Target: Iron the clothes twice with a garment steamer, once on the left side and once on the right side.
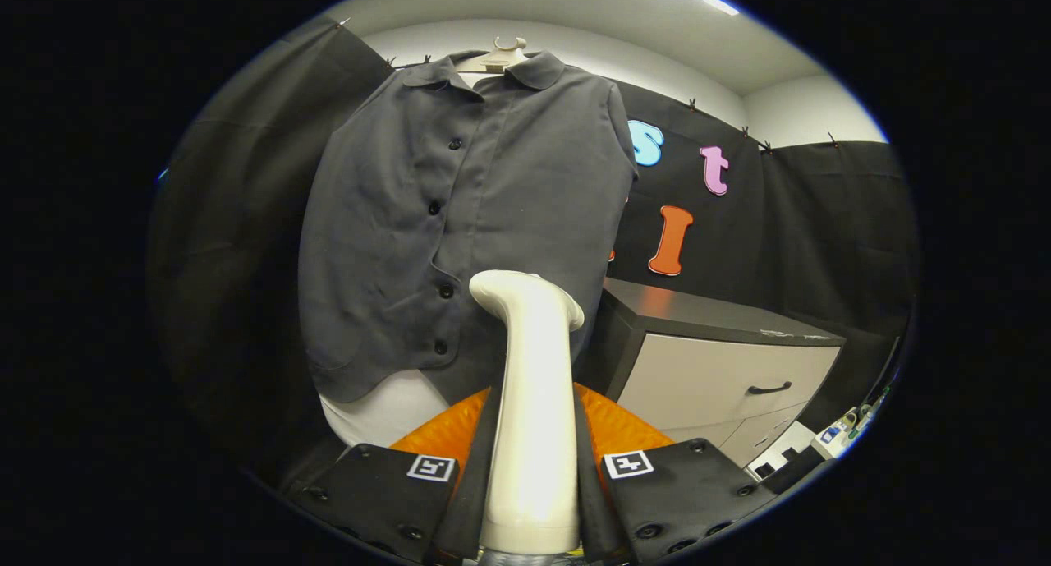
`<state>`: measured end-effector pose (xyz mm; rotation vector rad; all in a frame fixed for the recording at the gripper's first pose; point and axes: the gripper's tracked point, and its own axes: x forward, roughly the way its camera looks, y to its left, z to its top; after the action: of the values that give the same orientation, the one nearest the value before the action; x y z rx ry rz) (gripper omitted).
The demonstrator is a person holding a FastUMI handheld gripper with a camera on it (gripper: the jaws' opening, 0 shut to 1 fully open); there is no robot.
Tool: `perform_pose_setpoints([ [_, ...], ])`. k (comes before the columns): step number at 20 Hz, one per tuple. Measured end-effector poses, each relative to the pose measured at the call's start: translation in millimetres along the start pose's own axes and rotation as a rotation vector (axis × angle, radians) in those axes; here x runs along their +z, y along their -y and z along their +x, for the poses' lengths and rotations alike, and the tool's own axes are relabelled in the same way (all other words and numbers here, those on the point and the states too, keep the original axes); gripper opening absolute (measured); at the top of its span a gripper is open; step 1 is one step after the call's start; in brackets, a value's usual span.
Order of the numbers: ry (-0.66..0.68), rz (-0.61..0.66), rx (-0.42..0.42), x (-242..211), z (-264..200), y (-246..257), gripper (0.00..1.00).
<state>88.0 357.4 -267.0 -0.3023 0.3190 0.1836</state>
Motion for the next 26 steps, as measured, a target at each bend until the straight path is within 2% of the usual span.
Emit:
perform_pose_setpoints([
  [6,0.172,-0.005,0.027,76,-14,-12,0.52],
  [16,0.355,0.024,0.168,197,-16,-81,0.52],
  [21,0.404,0.016,0.235,233,-9,-119,0.52],
  [26,0.408,0.032,0.276,247,7,-140,0.51],
])
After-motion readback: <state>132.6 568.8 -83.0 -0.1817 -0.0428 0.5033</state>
